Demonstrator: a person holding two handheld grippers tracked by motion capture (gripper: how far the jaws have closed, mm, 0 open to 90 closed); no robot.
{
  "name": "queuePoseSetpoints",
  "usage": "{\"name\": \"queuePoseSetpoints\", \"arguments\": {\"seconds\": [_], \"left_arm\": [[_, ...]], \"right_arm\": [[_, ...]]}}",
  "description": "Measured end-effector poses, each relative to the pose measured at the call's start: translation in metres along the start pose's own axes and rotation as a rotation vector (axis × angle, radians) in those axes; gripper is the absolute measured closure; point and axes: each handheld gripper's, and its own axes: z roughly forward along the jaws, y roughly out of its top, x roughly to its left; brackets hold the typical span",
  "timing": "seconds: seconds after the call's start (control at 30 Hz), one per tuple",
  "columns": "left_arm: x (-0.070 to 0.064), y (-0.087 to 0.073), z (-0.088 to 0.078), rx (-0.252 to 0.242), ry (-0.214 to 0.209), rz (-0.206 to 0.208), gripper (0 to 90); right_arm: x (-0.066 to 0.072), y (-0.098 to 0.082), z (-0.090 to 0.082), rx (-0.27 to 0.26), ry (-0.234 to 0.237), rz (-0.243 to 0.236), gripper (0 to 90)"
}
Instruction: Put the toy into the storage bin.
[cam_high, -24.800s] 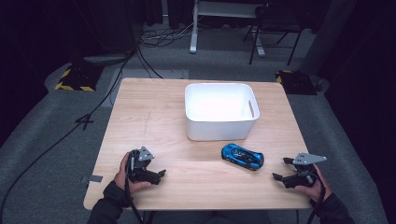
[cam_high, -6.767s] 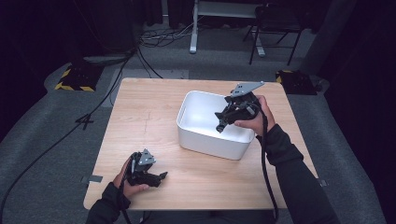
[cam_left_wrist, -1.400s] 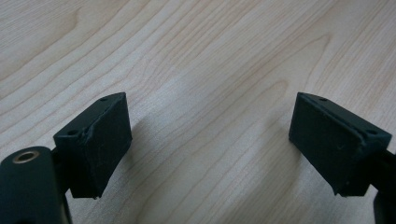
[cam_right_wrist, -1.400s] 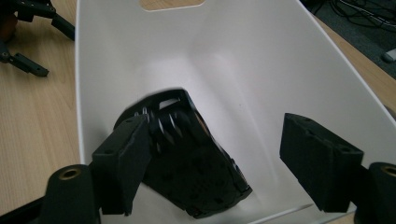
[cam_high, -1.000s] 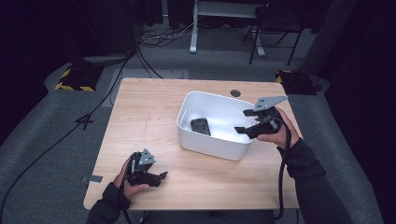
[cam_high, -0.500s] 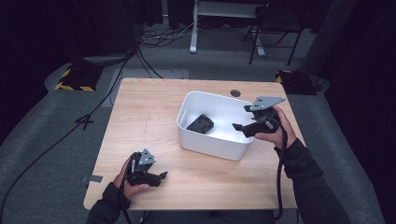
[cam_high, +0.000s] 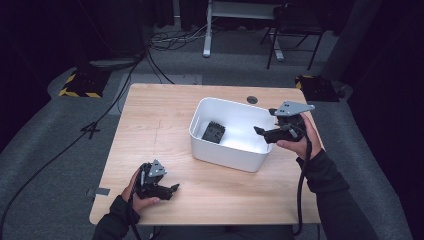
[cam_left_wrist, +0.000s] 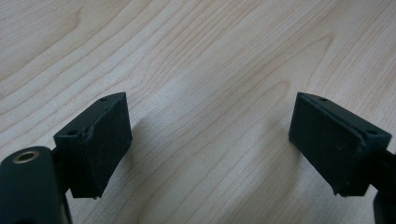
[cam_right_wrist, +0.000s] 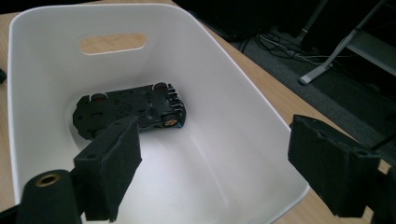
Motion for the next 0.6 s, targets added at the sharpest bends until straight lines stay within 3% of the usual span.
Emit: {"name": "queuePoseSetpoints", "arguments": {"seconds": [0.27,0.6], "left_arm": [[0.0,0.0,0.0,0.0,0.0,0.0,13.2],[0.0,0.0,0.0,0.0,0.0,0.001,13.3]], "right_arm": [[-0.007,-0.004,-0.01,-0.013,-0.038,0.025,17.6],[-0.011,-0.011,-0.021,0.005,-0.07,0.0,17.3]]}}
